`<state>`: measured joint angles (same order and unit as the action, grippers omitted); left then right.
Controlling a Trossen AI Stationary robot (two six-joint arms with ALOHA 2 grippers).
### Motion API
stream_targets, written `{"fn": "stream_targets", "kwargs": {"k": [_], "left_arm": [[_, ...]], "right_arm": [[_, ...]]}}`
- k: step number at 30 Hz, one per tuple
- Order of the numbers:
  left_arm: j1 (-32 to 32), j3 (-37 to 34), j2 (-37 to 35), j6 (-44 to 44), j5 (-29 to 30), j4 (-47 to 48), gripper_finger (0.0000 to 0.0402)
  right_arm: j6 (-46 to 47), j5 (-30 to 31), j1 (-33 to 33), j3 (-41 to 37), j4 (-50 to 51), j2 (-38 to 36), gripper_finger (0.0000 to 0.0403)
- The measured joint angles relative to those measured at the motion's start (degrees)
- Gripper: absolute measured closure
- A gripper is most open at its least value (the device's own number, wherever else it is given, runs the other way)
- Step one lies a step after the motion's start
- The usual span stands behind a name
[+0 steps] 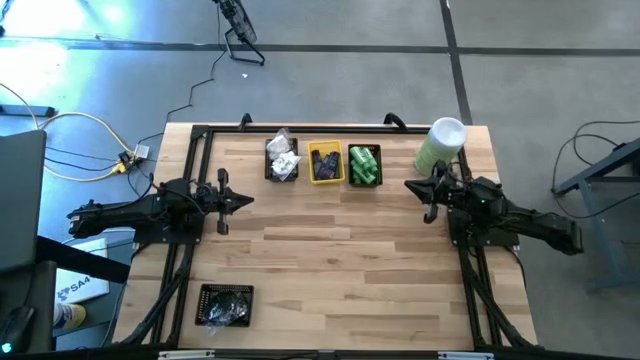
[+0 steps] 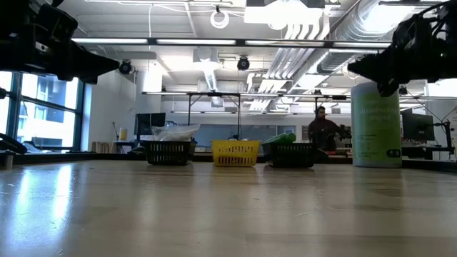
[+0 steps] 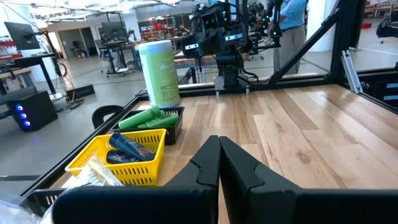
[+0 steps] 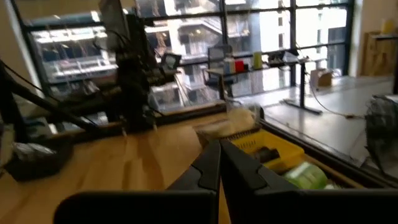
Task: Pick & Place Travel size toiletries
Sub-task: Return to Home Position
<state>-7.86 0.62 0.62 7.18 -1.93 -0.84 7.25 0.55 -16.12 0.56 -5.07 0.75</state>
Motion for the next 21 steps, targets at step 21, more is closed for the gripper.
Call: {"fn": "stream_targets", "kwargs": {"k": [21], "left_arm": [[0.00,0.00,0.00,0.00,0.00,0.00,0.0401]], "right_arm": [[0.04,-1.25,-0.01,-0.13,3.51,0.66,0.0400]]}}
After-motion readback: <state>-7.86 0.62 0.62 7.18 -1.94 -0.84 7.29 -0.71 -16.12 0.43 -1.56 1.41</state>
